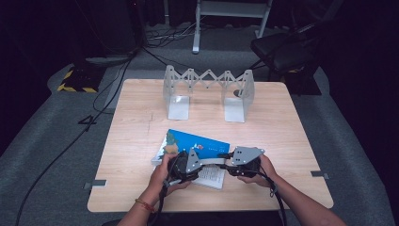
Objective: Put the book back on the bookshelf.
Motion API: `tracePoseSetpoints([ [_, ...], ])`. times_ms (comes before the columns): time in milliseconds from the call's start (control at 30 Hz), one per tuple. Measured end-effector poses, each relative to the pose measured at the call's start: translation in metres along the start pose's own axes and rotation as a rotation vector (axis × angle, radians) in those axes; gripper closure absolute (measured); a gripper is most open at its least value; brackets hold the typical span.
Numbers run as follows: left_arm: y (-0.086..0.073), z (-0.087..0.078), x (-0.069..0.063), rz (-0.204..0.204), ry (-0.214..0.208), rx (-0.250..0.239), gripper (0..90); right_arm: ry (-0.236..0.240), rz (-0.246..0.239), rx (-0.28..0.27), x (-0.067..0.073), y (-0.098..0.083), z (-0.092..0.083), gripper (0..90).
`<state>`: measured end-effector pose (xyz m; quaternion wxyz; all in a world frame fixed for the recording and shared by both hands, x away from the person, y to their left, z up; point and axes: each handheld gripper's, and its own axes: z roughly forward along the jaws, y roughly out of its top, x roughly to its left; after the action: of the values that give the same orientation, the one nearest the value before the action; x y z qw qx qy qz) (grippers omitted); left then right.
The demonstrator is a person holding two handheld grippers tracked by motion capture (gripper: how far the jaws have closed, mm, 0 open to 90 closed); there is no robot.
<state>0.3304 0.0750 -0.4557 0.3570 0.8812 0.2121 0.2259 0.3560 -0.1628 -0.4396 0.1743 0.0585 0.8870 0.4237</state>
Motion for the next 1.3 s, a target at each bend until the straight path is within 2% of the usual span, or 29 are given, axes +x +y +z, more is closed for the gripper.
tracePoseSetpoints([
  [133,0.004,0.002,-0.003,0.014,0.015,-0.010,52.2,-0.011,-0.006,0.007,0.001,0.002,-0.002,67.9],
  [267,0.010,0.006,-0.004,0.029,-0.001,-0.022,53.6,-0.019,-0.009,0.009,0.001,0.001,-0.006,68.2],
  [367,0.016,0.011,-0.007,0.064,-0.023,-0.028,60.0,-0.024,-0.007,0.013,-0.001,-0.003,-0.012,68.0],
  [433,0.018,0.014,-0.008,0.065,-0.037,-0.037,63.1,-0.023,-0.009,0.013,-0.004,-0.006,-0.016,66.5],
  [467,0.019,0.016,-0.009,0.058,-0.044,-0.043,64.4,-0.017,0.005,0.003,-0.006,-0.008,-0.019,64.1],
  [533,0.019,0.019,-0.010,0.057,-0.046,-0.052,65.3,0.025,0.045,-0.024,-0.013,-0.013,-0.023,59.9],
  [600,0.016,0.018,-0.006,0.029,-0.054,-0.082,66.7,0.043,0.079,-0.087,-0.022,-0.018,-0.033,53.8],
  [667,0.014,0.016,-0.004,0.010,-0.056,-0.106,67.6,0.005,0.090,-0.091,-0.030,-0.023,-0.041,45.2],
  [733,0.013,0.014,-0.003,0.005,-0.056,-0.122,67.8,-0.012,0.135,-0.107,-0.041,-0.031,-0.049,42.6],
  [767,0.012,0.013,-0.002,-0.004,-0.061,-0.130,68.1,-0.036,0.147,-0.109,-0.046,-0.036,-0.052,41.5],
  [800,0.012,0.012,0.000,-0.008,-0.068,-0.135,68.3,-0.062,0.168,-0.105,-0.051,-0.040,-0.054,39.5],
  [867,0.009,0.009,0.004,-0.047,-0.084,-0.164,68.5,-0.107,0.218,-0.089,-0.063,-0.051,-0.055,38.6],
  [900,0.009,0.009,0.004,-0.047,-0.084,-0.164,68.5,-0.120,0.245,-0.082,-0.067,-0.055,-0.054,38.5],
  [933,0.009,0.008,0.005,-0.057,-0.087,-0.175,68.5,-0.133,0.255,-0.063,-0.070,-0.059,-0.053,37.8],
  [1000,0.007,0.005,0.008,-0.079,-0.094,-0.195,68.5,-0.174,0.237,-0.013,-0.073,-0.067,-0.047,38.3],
  [1033,0.007,0.004,0.008,-0.081,-0.091,-0.201,68.6,-0.173,0.251,0.000,-0.075,-0.072,-0.044,38.0],
  [1100,0.007,0.003,0.009,-0.087,-0.093,-0.207,68.8,-0.146,0.312,-0.002,-0.079,-0.081,-0.038,38.0],
  [1167,0.007,0.003,0.010,-0.087,-0.095,-0.211,68.9,-0.145,0.313,0.010,-0.080,-0.083,-0.036,38.0],
  [1200,0.006,0.002,0.011,-0.093,-0.099,-0.216,68.9,-0.154,0.295,0.040,-0.080,-0.086,-0.032,37.4],
  [1233,0.007,0.001,0.012,-0.096,-0.098,-0.221,69.1,-0.155,0.300,0.058,-0.080,-0.087,-0.029,37.0],
  [1300,0.007,-0.004,0.015,-0.106,-0.103,-0.241,69.6,-0.121,0.337,0.051,-0.080,-0.090,-0.023,35.8],
])
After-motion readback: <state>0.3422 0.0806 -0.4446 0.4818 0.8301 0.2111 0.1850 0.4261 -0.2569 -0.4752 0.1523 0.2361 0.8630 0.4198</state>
